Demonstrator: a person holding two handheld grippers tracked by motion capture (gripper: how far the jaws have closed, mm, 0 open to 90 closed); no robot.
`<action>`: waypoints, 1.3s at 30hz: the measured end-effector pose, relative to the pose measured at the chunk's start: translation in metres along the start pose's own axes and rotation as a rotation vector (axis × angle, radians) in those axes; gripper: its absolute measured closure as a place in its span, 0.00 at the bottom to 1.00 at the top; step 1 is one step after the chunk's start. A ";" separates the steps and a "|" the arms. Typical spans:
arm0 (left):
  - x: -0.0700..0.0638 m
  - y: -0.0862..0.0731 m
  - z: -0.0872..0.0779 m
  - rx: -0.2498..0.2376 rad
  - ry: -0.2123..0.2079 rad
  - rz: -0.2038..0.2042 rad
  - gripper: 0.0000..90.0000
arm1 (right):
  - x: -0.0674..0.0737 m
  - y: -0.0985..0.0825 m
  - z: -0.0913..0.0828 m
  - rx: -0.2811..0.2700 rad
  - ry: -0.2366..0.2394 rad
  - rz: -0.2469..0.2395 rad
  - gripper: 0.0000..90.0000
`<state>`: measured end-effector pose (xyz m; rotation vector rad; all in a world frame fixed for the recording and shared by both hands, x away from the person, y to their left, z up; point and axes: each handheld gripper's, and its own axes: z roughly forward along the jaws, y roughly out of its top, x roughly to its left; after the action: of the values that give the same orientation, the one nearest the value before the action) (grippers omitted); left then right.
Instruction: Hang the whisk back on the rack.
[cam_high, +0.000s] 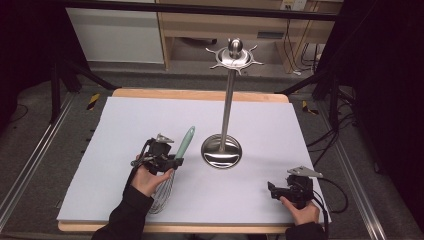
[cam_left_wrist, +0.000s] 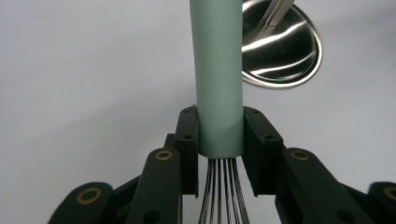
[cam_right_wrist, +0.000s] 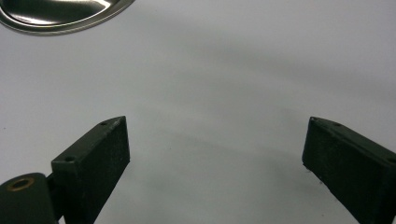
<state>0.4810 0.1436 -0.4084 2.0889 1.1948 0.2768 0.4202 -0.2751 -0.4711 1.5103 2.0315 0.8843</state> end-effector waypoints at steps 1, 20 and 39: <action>0.000 0.000 0.000 0.000 0.000 0.000 0.77 | 0.000 0.000 0.000 0.000 0.000 0.000 0.09; 0.003 -0.012 -0.051 -0.164 -0.019 0.031 0.77 | 0.002 0.000 -0.001 -0.001 -0.003 0.003 0.09; -0.002 -0.004 -0.083 -0.316 -0.025 0.066 0.77 | 0.000 0.001 -0.001 -0.012 -0.006 0.001 0.09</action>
<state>0.4361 0.1825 -0.3504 1.8514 0.9961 0.4391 0.4198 -0.2748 -0.4699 1.5061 2.0172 0.8898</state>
